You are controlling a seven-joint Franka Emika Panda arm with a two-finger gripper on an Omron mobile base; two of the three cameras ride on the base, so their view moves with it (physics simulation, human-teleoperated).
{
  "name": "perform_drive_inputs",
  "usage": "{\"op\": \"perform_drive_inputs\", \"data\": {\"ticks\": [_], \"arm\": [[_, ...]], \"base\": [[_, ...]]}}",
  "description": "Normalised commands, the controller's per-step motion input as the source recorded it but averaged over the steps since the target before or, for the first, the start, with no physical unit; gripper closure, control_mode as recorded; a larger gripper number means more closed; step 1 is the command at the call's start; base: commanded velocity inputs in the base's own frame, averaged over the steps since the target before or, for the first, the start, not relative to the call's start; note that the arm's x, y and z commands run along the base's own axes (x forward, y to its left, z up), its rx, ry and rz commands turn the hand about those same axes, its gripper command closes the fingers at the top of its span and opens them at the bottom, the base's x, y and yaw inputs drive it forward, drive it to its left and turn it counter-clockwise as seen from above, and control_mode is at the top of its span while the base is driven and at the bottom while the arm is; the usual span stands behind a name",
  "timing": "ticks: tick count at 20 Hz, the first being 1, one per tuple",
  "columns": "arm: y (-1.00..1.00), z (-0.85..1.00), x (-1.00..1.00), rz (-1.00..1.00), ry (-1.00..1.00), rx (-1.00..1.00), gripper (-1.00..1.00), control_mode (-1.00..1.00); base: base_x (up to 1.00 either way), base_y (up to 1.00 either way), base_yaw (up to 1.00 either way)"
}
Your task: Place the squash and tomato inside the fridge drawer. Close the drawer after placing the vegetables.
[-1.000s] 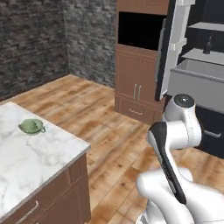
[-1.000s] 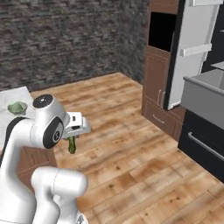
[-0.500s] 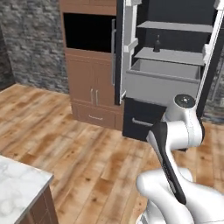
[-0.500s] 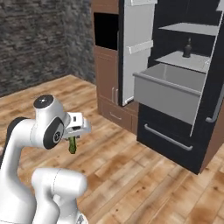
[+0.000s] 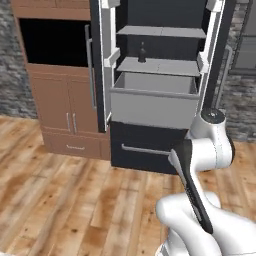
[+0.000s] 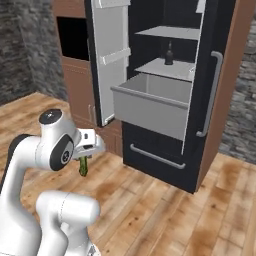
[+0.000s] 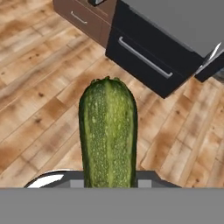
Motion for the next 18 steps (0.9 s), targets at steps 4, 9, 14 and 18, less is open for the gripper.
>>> {"op": "perform_drive_inputs", "data": {"ticks": [4, 9, 14, 18], "arm": [[0.00, 0.00, 0.00, 0.00, 0.00, 0.00, 1.00, 1.00], [0.00, 0.00, 0.00, 0.00, 0.00, 0.00, 1.00, 1.00], [0.00, 0.00, 0.00, 0.00, 0.00, 0.00, 1.00, 1.00], [0.00, 0.00, 0.00, 0.00, 0.00, 0.00, 1.00, 1.00]], "base": [[0.92, 0.01, -0.28], [0.93, 0.00, -0.25], [0.85, 0.00, -0.25], [0.79, 0.03, -0.24]]}}
